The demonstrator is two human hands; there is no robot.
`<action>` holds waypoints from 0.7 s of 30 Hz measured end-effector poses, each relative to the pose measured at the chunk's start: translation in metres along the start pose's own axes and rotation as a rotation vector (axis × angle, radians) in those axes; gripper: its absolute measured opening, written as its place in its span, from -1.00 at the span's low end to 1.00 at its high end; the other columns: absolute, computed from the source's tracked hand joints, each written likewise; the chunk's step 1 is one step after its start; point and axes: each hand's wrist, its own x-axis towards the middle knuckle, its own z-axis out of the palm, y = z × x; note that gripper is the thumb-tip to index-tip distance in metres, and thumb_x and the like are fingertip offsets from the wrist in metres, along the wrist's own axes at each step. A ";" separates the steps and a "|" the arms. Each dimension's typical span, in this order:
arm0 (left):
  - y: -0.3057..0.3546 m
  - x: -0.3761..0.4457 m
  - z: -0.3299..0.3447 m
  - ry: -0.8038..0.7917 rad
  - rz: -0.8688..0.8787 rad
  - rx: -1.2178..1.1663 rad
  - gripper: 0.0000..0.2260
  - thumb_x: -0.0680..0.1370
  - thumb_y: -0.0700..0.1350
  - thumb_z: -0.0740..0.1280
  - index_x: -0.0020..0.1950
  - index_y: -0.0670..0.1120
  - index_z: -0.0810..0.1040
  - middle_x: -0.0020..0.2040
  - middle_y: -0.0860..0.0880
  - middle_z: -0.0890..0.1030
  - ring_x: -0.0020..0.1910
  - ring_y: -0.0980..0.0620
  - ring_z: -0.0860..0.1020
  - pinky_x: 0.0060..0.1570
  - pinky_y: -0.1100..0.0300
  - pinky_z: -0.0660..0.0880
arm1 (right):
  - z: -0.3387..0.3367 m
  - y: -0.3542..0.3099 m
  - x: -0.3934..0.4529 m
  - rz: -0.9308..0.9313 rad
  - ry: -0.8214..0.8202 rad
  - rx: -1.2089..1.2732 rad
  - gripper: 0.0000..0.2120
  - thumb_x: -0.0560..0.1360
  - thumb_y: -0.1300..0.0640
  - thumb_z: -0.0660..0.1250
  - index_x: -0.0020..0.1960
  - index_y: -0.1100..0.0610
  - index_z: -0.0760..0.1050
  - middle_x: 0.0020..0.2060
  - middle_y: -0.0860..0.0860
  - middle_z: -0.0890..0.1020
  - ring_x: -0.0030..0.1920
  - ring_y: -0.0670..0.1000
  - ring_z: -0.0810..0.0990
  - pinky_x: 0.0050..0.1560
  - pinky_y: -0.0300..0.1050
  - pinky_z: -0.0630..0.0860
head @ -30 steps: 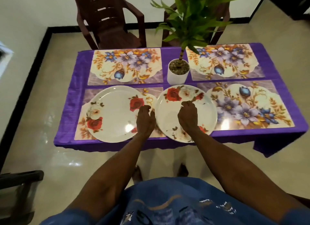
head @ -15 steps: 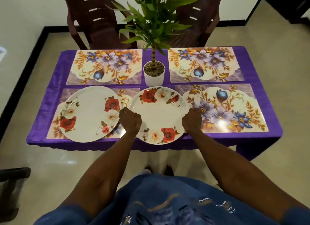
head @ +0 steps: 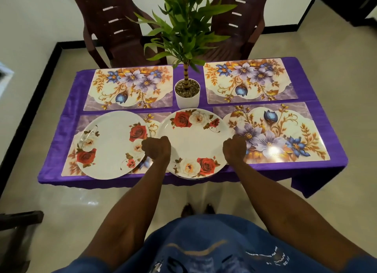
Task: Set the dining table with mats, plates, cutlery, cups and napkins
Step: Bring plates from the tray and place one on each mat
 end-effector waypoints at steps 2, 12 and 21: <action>0.008 -0.011 0.004 -0.005 0.019 -0.094 -0.51 0.46 -0.09 0.44 0.32 -0.16 0.38 0.21 -0.15 0.51 0.16 -0.13 0.54 0.12 -0.08 0.55 | -0.006 -0.003 0.002 0.073 0.055 0.133 -0.70 0.60 0.15 0.23 0.21 0.35 0.50 0.17 0.23 0.58 0.21 0.19 0.54 0.20 -0.01 0.45; 0.040 -0.102 0.077 -0.217 0.274 -0.198 -0.58 0.60 -0.21 0.23 0.47 -0.11 0.32 0.30 -0.12 0.54 0.26 -0.16 0.52 0.25 -0.04 0.45 | -0.082 0.068 0.077 0.251 0.168 0.343 -0.69 0.64 0.16 0.15 0.34 0.26 0.35 0.21 0.24 0.55 0.23 0.25 0.53 0.21 0.03 0.44; 0.065 -0.182 0.179 -0.275 0.268 -0.036 -0.77 0.53 -0.23 0.29 0.17 -0.21 0.57 0.09 -0.17 0.64 0.09 -0.18 0.60 0.07 -0.03 0.57 | -0.147 0.174 0.161 0.208 0.127 0.350 -0.74 0.53 0.31 0.18 0.17 0.36 0.49 0.13 0.26 0.58 0.17 0.24 0.52 0.16 0.00 0.41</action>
